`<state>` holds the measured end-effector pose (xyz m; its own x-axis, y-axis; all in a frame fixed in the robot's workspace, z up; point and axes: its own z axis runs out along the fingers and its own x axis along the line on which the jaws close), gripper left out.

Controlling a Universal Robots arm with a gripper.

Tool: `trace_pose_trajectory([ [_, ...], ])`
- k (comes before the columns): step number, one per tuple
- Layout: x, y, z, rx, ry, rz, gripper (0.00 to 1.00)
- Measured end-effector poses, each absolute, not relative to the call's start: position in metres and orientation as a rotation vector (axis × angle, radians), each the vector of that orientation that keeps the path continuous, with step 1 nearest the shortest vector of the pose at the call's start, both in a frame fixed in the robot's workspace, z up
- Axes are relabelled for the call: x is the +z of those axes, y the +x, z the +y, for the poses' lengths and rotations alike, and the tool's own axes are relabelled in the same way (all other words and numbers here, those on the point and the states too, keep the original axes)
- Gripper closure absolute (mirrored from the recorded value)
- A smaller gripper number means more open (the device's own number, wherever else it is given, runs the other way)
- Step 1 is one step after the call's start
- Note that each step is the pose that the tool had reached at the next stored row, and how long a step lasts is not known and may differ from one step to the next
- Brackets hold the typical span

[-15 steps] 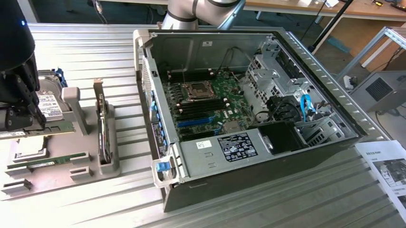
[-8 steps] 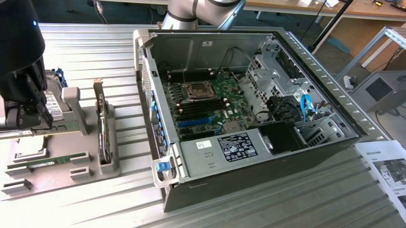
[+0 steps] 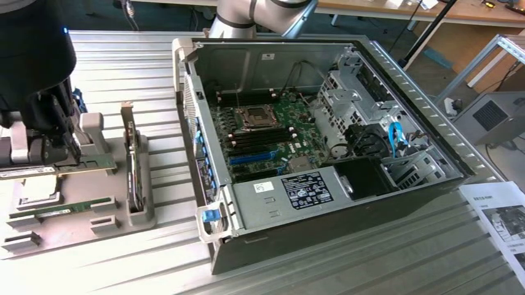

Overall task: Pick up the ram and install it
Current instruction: 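Pick up the ram and move it above insertion slot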

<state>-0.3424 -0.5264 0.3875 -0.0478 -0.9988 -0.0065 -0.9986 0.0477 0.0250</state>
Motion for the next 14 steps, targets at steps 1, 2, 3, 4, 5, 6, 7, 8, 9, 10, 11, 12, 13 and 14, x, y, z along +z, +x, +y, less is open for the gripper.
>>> trace_pose_trajectory([
  [1,0.388,-0.341,-0.526,-0.035,2.159,-2.265,0.88],
  [2,0.387,-0.34,-0.526,-0.035,2.159,-2.265,0.88],
  [3,0.387,-0.338,-0.526,-0.035,2.159,-2.265,0.88],
  [4,0.388,-0.336,-0.526,-0.035,2.159,-2.265,0.88],
  [5,0.388,-0.335,-0.526,-0.035,2.159,-2.265,0.88],
  [6,0.388,-0.333,-0.526,-0.035,2.159,-2.265,0.88],
  [7,0.388,-0.331,-0.526,-0.035,2.159,-2.265,0.88],
  [8,0.388,-0.33,-0.526,-0.035,2.159,-2.265,0.88],
  [9,0.388,-0.328,-0.526,-0.035,2.159,-2.265,0.88],
  [10,0.387,-0.326,-0.526,-0.035,2.159,-2.265,0.88],
  [11,0.388,-0.323,-0.526,-0.035,2.159,-2.265,0.88],
  [12,0.388,-0.32,-0.526,-0.035,2.159,-2.265,0.88],
  [13,0.388,-0.317,-0.526,-0.035,2.159,-2.265,0.88],
  [14,0.388,-0.315,-0.526,-0.035,2.159,-2.265,0.88],
])
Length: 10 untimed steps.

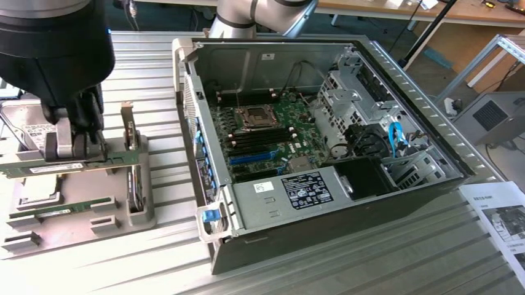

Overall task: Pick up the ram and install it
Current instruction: 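Pick up the ram and move it above insertion slot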

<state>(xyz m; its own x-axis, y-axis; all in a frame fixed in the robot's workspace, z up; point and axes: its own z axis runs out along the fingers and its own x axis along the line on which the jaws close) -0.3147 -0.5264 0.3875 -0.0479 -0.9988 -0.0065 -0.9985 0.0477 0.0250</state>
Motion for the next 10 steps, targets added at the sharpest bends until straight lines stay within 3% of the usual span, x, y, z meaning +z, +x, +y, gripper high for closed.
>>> trace_pose_trajectory([
  [10,0.388,-0.295,-0.526,-0.035,2.159,-2.265,0.88],
])
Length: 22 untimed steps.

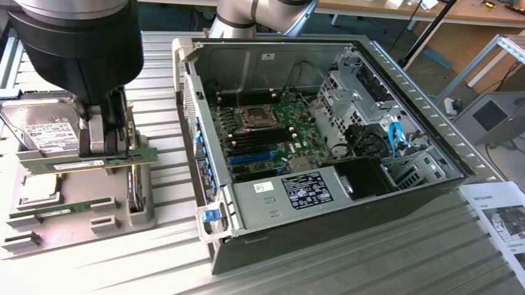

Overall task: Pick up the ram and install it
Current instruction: 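Pick up the ram and move it above insertion slot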

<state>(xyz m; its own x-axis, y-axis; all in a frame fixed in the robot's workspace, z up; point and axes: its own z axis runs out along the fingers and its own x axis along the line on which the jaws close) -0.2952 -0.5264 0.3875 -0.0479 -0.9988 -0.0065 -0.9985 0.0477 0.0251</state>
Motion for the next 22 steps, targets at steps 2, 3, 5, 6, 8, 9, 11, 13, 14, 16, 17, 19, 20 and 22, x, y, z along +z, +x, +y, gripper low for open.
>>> trace_pose_trajectory([
  [2,0.388,-0.292,-0.526,-0.035,2.159,-2.265,0.88],
  [3,0.388,-0.29,-0.526,-0.035,2.159,-2.265,0.88],
  [5,0.387,-0.286,-0.526,-0.035,2.159,-2.265,0.88],
  [6,0.388,-0.285,-0.526,-0.035,2.159,-2.265,0.88],
  [8,0.387,-0.281,-0.526,-0.035,2.159,-2.265,0.88],
  [9,0.387,-0.28,-0.526,-0.035,2.159,-2.265,0.88],
  [11,0.388,-0.276,-0.526,-0.035,2.159,-2.265,0.88],
  [13,0.388,-0.272,-0.526,-0.035,2.159,-2.265,0.88],
  [14,0.388,-0.27,-0.526,-0.035,2.159,-2.265,0.88],
  [16,0.388,-0.267,-0.526,-0.035,2.159,-2.265,0.88],
  [17,0.388,-0.265,-0.526,-0.035,2.159,-2.265,0.88],
  [19,0.387,-0.262,-0.526,-0.036,2.159,-2.265,0.88],
  [20,0.387,-0.26,-0.526,-0.036,2.159,-2.265,0.88],
  [22,0.387,-0.257,-0.526,-0.036,2.159,-2.265,0.88],
])
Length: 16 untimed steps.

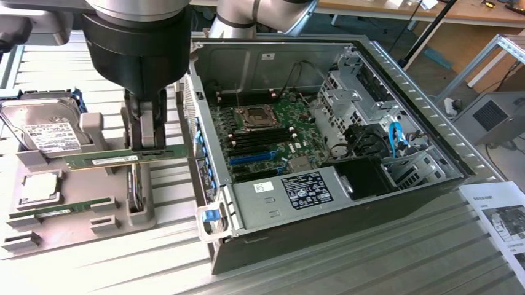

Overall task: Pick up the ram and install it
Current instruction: 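Pick up the ram and move it above insertion slot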

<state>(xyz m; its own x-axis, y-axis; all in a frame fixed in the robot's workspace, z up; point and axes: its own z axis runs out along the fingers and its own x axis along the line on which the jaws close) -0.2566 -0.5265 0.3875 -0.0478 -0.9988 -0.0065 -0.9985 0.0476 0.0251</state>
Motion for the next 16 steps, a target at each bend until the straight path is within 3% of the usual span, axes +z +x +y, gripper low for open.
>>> trace_pose_trajectory([
  [16,0.387,-0.227,-0.526,-0.036,2.159,-2.264,0.88],
])
